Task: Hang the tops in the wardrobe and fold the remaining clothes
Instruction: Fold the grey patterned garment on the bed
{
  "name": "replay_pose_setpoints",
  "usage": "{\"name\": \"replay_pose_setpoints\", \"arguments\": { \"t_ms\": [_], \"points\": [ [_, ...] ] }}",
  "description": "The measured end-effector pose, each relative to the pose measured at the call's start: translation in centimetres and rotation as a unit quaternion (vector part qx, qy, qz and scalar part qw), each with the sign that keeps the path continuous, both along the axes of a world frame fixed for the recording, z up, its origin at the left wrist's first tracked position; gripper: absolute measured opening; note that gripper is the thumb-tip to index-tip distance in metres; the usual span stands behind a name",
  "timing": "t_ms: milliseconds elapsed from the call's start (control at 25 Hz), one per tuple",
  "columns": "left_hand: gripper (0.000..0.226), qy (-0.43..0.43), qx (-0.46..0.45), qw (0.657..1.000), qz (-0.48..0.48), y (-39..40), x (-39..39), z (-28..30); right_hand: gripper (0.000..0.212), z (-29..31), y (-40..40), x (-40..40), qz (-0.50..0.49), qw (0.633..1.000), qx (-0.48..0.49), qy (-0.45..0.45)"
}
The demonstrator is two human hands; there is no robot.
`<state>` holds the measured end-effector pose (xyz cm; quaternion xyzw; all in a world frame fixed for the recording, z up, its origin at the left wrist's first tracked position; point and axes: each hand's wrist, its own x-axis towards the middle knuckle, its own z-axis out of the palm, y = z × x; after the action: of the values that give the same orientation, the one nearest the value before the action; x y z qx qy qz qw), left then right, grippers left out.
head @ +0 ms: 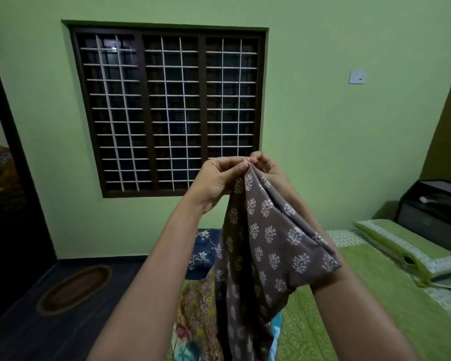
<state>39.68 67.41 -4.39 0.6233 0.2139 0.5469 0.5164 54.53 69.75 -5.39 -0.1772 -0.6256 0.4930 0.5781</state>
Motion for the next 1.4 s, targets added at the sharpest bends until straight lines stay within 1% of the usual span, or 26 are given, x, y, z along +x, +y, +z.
{"name": "replay_pose_setpoints", "arguments": {
  "t_ms": [80,120,200,240,280,320,360,400,440,480,520,560,640,680,760,800,880,920,1000,1040,1080,1120,1160,1240,1320,1400],
  "points": [
    [0.007,0.030,0.000,0.997,0.074,0.8,-0.2,-0.5,0.012,0.0,-0.8,1.2,-0.086,0.992,0.032,-0.085],
    [0.004,0.033,0.002,0.992,0.119,1.2,-0.2,-0.9,0.008,0.0,-1.6,1.9,-0.120,0.986,0.037,-0.113],
    [0.004,0.018,0.010,0.981,0.195,2.1,0.3,-1.6,0.005,-0.1,-3.3,2.9,-0.134,0.977,0.029,-0.161],
    [0.006,0.011,0.021,0.975,0.219,2.5,0.6,-2.0,0.010,-0.2,-4.0,3.3,-0.153,0.964,0.038,-0.212],
    [0.007,0.012,0.033,0.970,0.240,2.9,0.9,-2.3,0.018,-0.5,-4.5,3.5,-0.191,0.936,0.057,-0.291],
    [0.006,0.020,0.044,0.966,0.254,3.2,1.2,-2.6,0.028,-0.8,-4.9,3.6,-0.227,0.892,0.071,-0.386],
    [0.003,0.034,0.055,0.961,0.270,3.7,1.3,-2.8,0.040,-1.1,-5.3,3.6,-0.244,0.838,0.063,-0.484],
    [0.005,0.054,0.067,0.954,0.288,4.2,1.4,-3.1,0.050,-1.6,-5.7,3.7,-0.237,0.786,0.022,-0.570],
    [0.010,0.082,0.080,0.942,0.317,4.6,1.5,-3.5,0.056,-2.2,-6.0,4.1,-0.213,0.745,-0.047,-0.630],
    [0.013,0.114,0.093,0.926,0.348,5.1,1.5,-3.9,0.057,-2.9,-6.2,4.7,-0.194,0.709,-0.123,-0.666],
    [0.014,0.149,0.104,0.910,0.373,5.3,1.5,-4.4,0.057,-3.5,-6.3,5.6,-0.208,0.673,-0.169,-0.689],
    [0.014,0.181,0.107,0.900,0.382,5.3,1.6,-4.9,0.058,-4.0,-6.2,6.8,-0.254,0.635,-0.184,-0.706],
    [0.013,0.230,0.095,0.903,0.351,4.9,2.3,-6.5,0.060,-4.6,-7.0,9.2,-0.368,0.561,-0.182,-0.719],
    [0.012,0.254,0.088,0.907,0.325,4.7,2.8,-7.5,0.061,-4.9,-7.7,10.3,-0.383,0.549,-0.187,-0.719],
    [0.013,0.304,0.069,0.905,0.289,3.9,4.2,-9.7,0.061,-5.4,-9.7,11.9,-0.347,0.563,-0.219,-0.718],
    [0.016,0.328,0.066,0.900,0.279,3.5,5.1,-10.8,0.059,-5.7,-11.1,12.6,-0.366,0.558,-0.219,-0.712],
    [0.019,0.349,0.066,0.897,0.264,2.2,6.9,-12.6,0.052,-6.2,-13.9,14.2,-0.456,0.513,-0.177,-0.705],
    [0.020,0.349,0.066,0.899,0.255,1.3,7.8,-13.1,0.049,-6.3,-15.1,15.2,-0.442,0.510,-0.185,-0.714],
    [0.020,0.357,0.072,0.901,0.237,-0.6,10.0,-13.7,0.043,-6.4,-17.6,17.2,-0.373,0.532,-0.246,-0.719],
    [0.019,0.358,0.074,0.903,0.224,-1.7,11.1,-14.0,0.040,-6.4,-19.0,18.3,-0.384,0.524,-0.255,-0.716],
    [0.017,0.352,0.068,0.910,0.207,-2.8,12.5,-14.3,0.039,-6.3,-20.5,19.4,-0.416,0.504,-0.242,-0.718],
    [0.013,0.342,0.056,0.918,0.194,-3.9,14.0,-14.5,0.041,-6.3,-21.8,20.5,-0.427,0.489,-0.234,-0.724],
    [0.011,0.327,0.037,0.926,0.183,-5.0,15.5,-14.7,0.044,-6.3,-22.9,21.7,-0.411,0.499,-0.244,-0.723],
    [0.010,0.288,-0.014,0.946,0.150,-7.7,18.9,-15.1,0.047,-6.4,-25.7,24.4,-0.364,0.535,-0.285,-0.707],
    [0.007,0.256,-0.056,0.957,0.125,-10.3,22.0,-15.4,0.049,-6.6,-28.5,27.3,-0.358,0.554,-0.282,-0.696],
    [0.006,0.254,-0.067,0.958,0.112,-12.7,24.8,-15.7,0.047,-7.2,-31.1,30.8,-0.376,0.603,-0.271,-0.649]
  ]
}}
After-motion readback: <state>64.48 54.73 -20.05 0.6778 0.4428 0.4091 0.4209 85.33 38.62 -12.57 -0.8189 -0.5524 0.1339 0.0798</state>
